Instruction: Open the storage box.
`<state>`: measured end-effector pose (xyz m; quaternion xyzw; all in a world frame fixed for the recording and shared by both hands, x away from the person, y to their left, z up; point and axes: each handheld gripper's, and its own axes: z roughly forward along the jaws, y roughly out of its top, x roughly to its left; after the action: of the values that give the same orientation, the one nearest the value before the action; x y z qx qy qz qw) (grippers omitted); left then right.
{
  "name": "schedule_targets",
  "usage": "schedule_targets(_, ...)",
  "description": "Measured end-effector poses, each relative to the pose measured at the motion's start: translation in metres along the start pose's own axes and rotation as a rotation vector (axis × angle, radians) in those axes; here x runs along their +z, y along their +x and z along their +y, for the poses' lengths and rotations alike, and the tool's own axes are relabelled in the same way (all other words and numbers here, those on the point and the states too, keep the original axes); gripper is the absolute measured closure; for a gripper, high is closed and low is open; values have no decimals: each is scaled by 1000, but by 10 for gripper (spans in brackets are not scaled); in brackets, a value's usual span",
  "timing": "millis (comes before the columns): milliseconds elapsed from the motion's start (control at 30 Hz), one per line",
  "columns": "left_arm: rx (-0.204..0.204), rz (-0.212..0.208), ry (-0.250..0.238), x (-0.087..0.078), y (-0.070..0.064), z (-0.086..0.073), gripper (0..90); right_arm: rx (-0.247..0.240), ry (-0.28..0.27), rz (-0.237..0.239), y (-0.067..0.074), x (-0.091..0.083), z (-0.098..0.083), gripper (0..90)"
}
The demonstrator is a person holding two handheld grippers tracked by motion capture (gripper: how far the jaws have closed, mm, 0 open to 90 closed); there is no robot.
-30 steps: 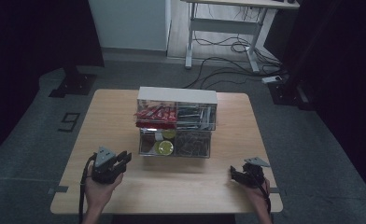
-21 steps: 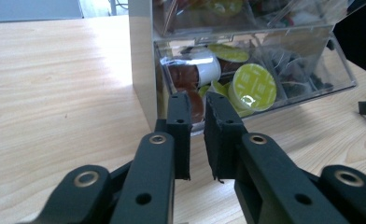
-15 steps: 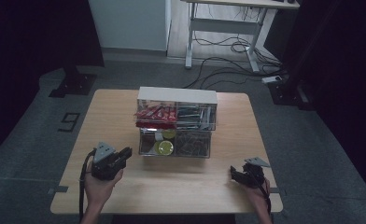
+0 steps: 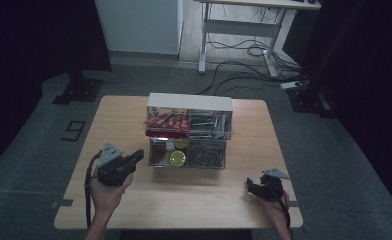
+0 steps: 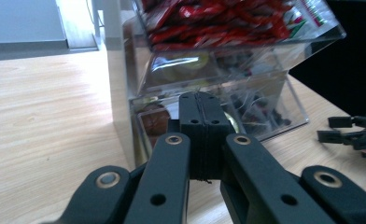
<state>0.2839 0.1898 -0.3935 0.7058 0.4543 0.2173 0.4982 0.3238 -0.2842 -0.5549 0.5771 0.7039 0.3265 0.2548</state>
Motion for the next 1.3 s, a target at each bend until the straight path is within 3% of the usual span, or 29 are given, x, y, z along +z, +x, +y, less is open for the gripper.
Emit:
schedule_targets(700,52,-54,-18,6,-25,33,900,11,-1,-7,-2,0,0,255)
schedule_targets(1300,41,-87,3,19,-27,43,900,12,-1,-12,-3,0,0,256)
